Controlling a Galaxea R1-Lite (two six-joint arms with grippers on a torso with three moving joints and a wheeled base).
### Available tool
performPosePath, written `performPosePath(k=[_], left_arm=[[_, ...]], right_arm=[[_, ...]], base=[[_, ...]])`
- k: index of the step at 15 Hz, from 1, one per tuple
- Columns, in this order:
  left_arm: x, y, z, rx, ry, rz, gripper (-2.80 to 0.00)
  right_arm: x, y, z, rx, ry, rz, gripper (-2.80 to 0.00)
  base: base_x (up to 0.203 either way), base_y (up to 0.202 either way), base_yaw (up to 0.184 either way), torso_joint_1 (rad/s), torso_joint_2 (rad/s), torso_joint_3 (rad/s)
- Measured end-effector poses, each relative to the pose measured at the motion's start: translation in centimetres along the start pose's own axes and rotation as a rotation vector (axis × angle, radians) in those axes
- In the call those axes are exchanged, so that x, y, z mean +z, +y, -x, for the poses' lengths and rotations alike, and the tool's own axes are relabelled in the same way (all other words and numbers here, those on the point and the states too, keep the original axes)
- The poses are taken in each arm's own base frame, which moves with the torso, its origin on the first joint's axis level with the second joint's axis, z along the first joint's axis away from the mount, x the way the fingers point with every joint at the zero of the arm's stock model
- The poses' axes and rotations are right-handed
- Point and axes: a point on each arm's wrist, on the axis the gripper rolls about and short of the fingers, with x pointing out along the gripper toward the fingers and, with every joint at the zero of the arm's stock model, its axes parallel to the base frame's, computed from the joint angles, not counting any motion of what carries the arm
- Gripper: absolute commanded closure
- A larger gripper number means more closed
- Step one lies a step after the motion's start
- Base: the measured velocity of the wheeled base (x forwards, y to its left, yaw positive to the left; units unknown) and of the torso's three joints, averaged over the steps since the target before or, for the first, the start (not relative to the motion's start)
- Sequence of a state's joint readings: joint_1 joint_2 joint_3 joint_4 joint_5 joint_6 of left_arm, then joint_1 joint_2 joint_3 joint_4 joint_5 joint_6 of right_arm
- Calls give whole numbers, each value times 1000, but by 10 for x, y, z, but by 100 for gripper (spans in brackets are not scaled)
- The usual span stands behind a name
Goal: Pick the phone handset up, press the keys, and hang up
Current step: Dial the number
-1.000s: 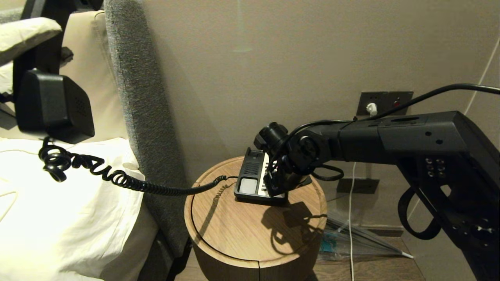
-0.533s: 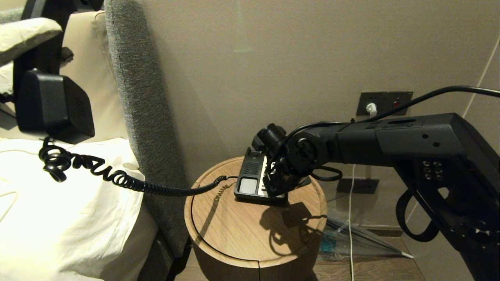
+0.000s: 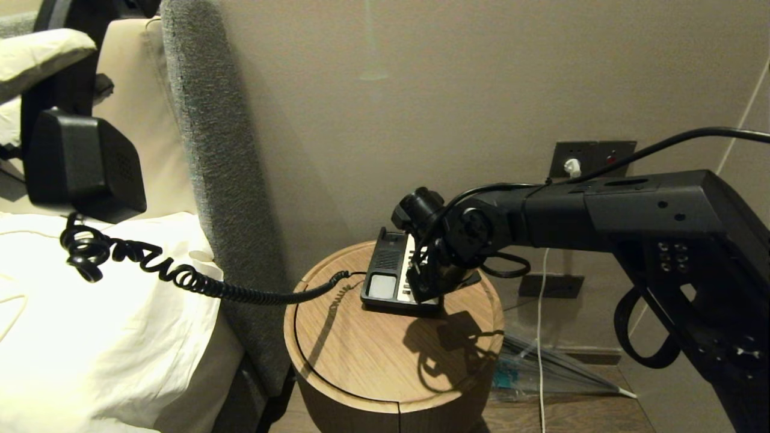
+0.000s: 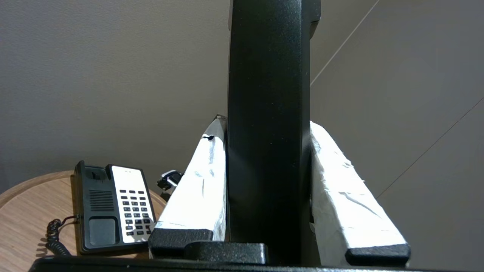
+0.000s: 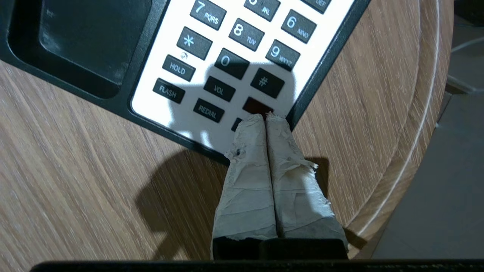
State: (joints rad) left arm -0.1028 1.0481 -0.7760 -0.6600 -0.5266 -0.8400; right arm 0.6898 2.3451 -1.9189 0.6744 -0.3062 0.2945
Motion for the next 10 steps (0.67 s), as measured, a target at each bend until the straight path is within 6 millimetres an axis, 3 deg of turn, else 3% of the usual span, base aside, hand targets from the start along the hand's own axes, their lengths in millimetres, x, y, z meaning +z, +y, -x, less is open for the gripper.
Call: performPosePath(k=[10], left_arm=[[-1, 0, 1, 2, 2, 3, 0]], right_arm=[[-1, 1, 1, -2, 8, 3, 0]], base=[[0, 0, 0, 0, 0, 0]])
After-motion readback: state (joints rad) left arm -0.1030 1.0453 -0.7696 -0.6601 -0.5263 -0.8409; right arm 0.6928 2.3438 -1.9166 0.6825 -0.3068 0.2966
